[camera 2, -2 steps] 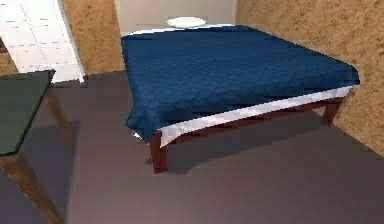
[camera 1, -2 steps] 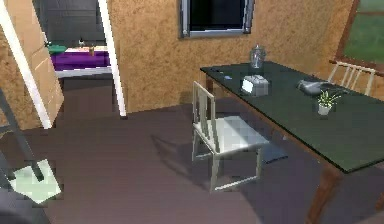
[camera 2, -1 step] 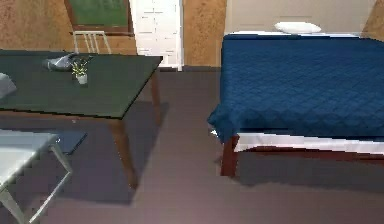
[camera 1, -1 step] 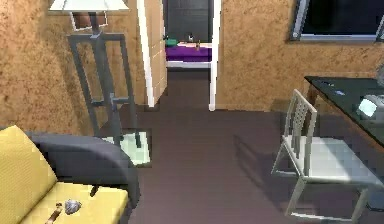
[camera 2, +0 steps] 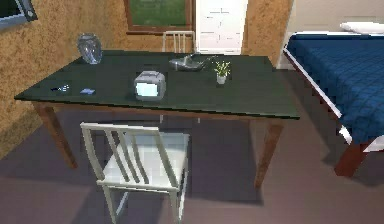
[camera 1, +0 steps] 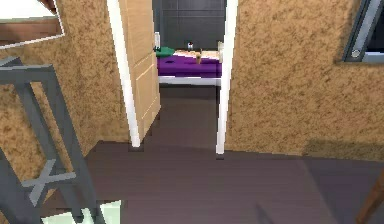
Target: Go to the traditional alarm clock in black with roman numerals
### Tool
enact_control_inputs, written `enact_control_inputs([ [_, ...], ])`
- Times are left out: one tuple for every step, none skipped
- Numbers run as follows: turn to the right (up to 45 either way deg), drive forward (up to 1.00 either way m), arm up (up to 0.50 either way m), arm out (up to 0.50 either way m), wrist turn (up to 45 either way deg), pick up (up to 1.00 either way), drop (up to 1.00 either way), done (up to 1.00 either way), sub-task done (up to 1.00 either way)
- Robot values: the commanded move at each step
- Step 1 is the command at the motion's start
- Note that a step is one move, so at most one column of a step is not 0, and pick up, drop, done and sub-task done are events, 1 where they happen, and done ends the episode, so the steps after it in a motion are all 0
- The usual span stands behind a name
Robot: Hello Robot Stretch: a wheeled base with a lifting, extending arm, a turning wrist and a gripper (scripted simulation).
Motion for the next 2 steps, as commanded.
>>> enact_control_inputs([
  [-3.0, 0.00, 0.00, 0.00, 0.0, 0.00, 0.00, 0.00, 0.00],
  [0.0, 1.00, 0.00, 0.00, 0.0, 0.00, 0.00, 0.00, 0.00],
])
